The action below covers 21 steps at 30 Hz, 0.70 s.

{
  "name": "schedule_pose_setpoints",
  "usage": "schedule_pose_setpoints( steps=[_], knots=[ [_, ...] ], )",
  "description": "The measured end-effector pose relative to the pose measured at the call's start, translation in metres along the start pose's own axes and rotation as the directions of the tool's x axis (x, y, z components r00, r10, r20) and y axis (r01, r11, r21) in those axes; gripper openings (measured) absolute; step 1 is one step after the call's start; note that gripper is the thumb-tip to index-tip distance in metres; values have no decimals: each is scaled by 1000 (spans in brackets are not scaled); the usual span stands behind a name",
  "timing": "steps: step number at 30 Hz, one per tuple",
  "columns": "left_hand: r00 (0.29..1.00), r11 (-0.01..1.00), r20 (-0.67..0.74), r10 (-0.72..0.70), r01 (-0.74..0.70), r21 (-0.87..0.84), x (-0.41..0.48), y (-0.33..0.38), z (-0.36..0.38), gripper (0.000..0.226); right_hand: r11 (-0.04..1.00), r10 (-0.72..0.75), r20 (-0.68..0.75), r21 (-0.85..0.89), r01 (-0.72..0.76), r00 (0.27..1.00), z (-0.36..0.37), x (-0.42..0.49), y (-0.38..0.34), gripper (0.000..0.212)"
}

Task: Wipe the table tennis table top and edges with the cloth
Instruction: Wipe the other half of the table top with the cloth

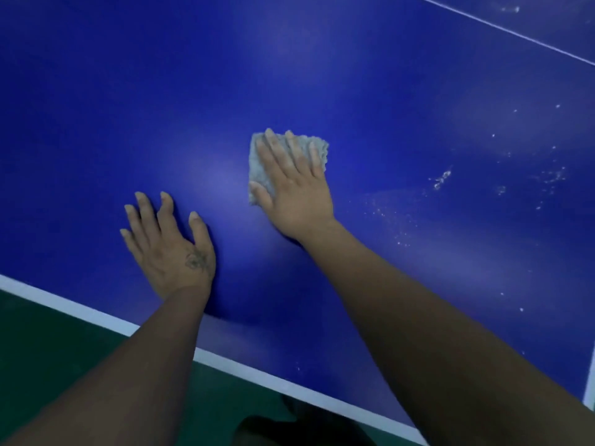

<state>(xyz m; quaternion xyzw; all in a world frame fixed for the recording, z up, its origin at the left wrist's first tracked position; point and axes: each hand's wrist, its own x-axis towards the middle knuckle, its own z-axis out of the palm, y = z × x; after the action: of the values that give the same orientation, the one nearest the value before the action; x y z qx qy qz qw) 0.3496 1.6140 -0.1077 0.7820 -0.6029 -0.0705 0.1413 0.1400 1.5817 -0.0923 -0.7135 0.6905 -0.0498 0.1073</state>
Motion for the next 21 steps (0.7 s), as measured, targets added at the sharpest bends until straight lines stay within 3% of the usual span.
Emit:
schedule_pose_setpoints(
  steps=[3,7,10,12,14,17,21],
  knots=[
    [997,999,63,49,-51,19,-17,-14,-5,62,1000,4,-5,-20,-5,1000,-9,-18,59,70],
    [995,995,90,46,-54,86,-72,-20,-8,66,945,327,-27,15,-326,945,-29,-44,146,70],
    [997,995,70,21,-28,93,-83,-16,-4,67,879,474,-2,54,-473,881,-30,-77,158,74],
    [999,994,51,16,-21,104,-82,-17,-1,67,871,491,-28,40,-490,871,-19,-87,134,75],
    [999,994,40,16,-20,108,-82,-17,1,67,913,406,-45,-15,-407,913,-5,-87,89,74],
    [999,996,51,14,-19,90,-82,-17,0,67,993,117,-50,-29,-118,992,19,-99,8,74],
    [999,997,39,6,-9,81,-79,-18,1,65,995,-100,-62,-2,100,993,36,-138,-8,70]
  ],
)
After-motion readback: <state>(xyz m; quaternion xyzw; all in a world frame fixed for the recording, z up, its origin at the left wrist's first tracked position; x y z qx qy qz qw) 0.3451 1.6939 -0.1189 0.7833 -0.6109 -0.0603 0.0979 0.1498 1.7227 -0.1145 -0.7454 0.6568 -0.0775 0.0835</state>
